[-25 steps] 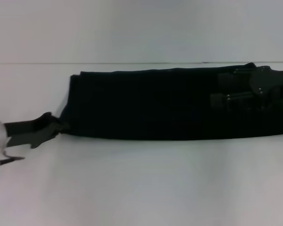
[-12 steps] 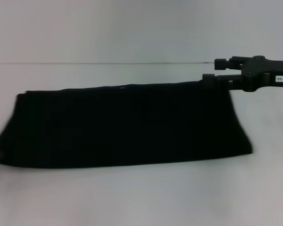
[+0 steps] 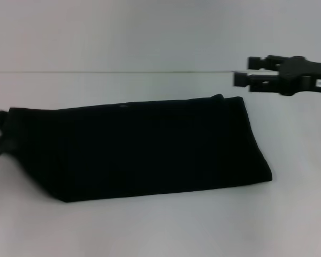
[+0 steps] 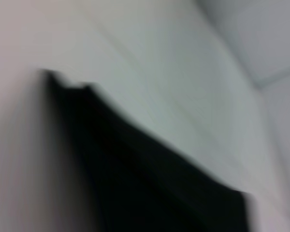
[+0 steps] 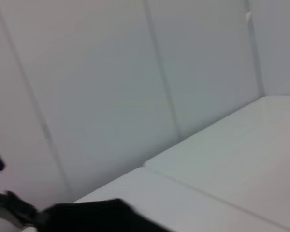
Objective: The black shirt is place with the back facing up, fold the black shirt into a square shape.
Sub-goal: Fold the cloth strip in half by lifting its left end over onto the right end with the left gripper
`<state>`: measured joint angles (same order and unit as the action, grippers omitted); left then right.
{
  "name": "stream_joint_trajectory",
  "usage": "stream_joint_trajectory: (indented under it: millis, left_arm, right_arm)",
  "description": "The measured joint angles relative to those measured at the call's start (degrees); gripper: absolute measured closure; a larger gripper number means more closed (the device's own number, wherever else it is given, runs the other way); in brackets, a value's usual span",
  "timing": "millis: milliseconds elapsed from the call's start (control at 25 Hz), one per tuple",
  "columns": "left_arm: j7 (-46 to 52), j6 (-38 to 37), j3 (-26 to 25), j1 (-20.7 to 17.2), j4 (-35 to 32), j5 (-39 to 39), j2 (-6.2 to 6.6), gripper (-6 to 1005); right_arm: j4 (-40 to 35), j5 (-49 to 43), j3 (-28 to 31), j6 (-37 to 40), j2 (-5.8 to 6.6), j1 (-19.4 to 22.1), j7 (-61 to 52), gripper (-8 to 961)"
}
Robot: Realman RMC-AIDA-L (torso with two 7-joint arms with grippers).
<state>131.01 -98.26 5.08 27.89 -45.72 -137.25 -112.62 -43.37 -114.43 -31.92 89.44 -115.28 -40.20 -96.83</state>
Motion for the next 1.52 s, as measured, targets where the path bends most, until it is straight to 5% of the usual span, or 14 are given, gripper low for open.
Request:
stream_joint_trajectory:
  millis: [200, 280, 520, 680, 880, 1120, 1320, 1520]
  left_arm:
    - [-0.7, -3.3, 2.7, 9.9, 9.7, 6.9, 0.19, 955]
    - [-1.1, -1.2, 5.1, 14.9, 12.8, 8.2, -1.59, 954]
    - [-5.4, 15.8, 12.1, 28.7, 21.6, 8.9, -10.61, 952]
    - [-13.4, 31.3, 12.2, 33.3, 35.8, 13.2, -11.82, 951]
    - [-27.8, 44.8, 6.9, 32.8, 50.2, 18.5, -12.11, 949]
    - [-37.0, 40.0, 1.1, 28.1, 56.1, 18.4, -12.14, 874]
    - [-35.7, 30.2, -0.2, 23.7, 51.0, 18.5, -11.65, 639]
    - [-26.1, 31.4, 0.4, 21.2, 37.9, 18.6, -11.28, 384]
  right_arm:
    - [-0.5, 2.0, 2.9, -0.6, 1.78, 3.2, 1.2, 54]
    - [-0.7, 2.4, 4.1, 0.3, 2.76, 4.7, 1.5, 54]
    - [-1.2, 4.4, 7.2, 4.6, 5.98, 9.3, 3.3, 54]
    - [-1.3, 4.6, 8.9, 6.9, 7.4, 11.1, 4.3, 54]
    - [-1.4, 4.4, 9.8, 7.6, 7.71, 12.1, 4.6, 53]
    - [-0.8, 2.3, 9.7, 7.0, 7.48, 12.3, 3.6, 53]
    - [-0.9, 0.7, 9.1, 5.3, 7.79, 11.6, -3.5, 53]
    - [-1.2, -7.3, 8.8, 1.8, 8.32, 8.2, -11.5, 54]
